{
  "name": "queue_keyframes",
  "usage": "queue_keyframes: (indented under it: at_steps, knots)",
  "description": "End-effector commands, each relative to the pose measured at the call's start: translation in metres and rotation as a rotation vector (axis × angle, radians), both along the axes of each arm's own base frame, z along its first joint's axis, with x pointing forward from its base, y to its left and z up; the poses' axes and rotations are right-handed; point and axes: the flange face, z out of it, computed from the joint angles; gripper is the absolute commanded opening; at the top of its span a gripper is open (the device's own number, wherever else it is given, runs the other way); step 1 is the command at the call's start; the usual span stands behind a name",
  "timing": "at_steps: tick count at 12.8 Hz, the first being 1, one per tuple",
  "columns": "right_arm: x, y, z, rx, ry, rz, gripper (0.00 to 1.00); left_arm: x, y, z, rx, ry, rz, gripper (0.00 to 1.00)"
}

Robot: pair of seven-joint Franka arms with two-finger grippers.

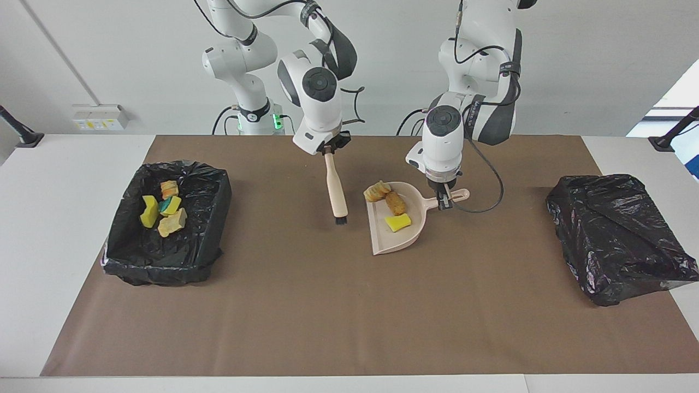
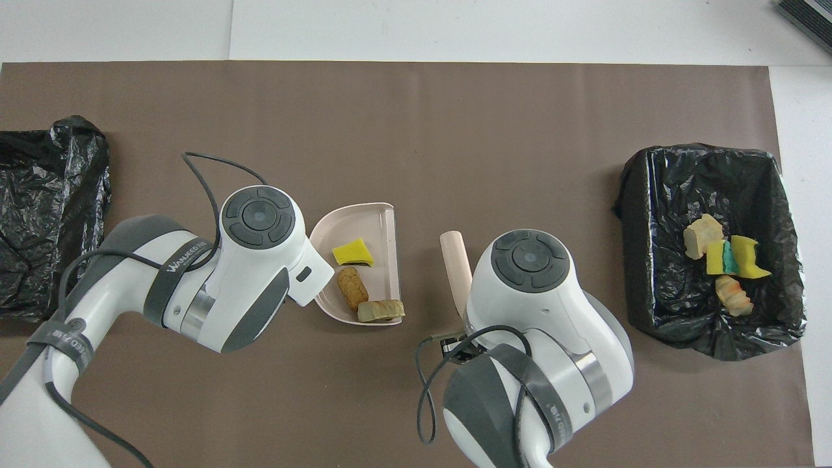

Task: Sweep and dump trash in bin
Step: 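Carry the loaded dustpan with the left gripper over the nearby black bin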

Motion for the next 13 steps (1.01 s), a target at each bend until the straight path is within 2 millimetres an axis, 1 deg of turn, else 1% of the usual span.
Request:
queue_keyframes:
  at_steps: [1, 2, 4, 6, 8, 10, 11, 12, 13]
  knots:
    - [-0.015, -0.003, -0.014, -0.016, -0.029, -0.03, 0.0, -0.005, 0.015, 0.003, 0.009, -0.004, -0.053, 0.0]
    - [-0.022, 0.005, -0.016, -0.03, -0.031, -0.059, 0.0, -0.001, 0.021, 0.002, 0.006, -0.003, -0.059, 0.0]
    - [-0.043, 0.03, -0.018, -0.05, -0.024, -0.095, 0.0, 0.0, 0.021, 0.003, 0.001, -0.011, -0.062, 0.0]
    - [-0.066, 0.058, -0.011, -0.014, -0.028, -0.118, 0.0, 0.001, 0.023, 0.005, -0.002, -0.007, -0.093, 0.0]
    - [-0.084, 0.074, -0.013, 0.003, -0.04, -0.194, 0.0, 0.01, 0.04, 0.019, -0.019, -0.023, -0.116, 0.0]
    - [-0.103, 0.079, -0.02, -0.006, -0.042, -0.178, 0.0, 0.023, 0.067, 0.031, -0.054, -0.031, -0.14, 0.0]
    - [-0.111, 0.075, -0.021, -0.012, -0.041, -0.175, 0.0, 0.027, 0.076, 0.037, -0.095, -0.034, -0.13, 0.0]
    - [-0.124, 0.074, -0.022, -0.024, -0.042, -0.176, 0.0, 0.034, 0.091, 0.046, -0.123, -0.04, -0.144, 0.0]
    - [-0.14, 0.07, -0.028, -0.034, -0.045, -0.175, 0.0, 0.041, 0.109, 0.053, -0.146, -0.043, -0.141, 0.0]
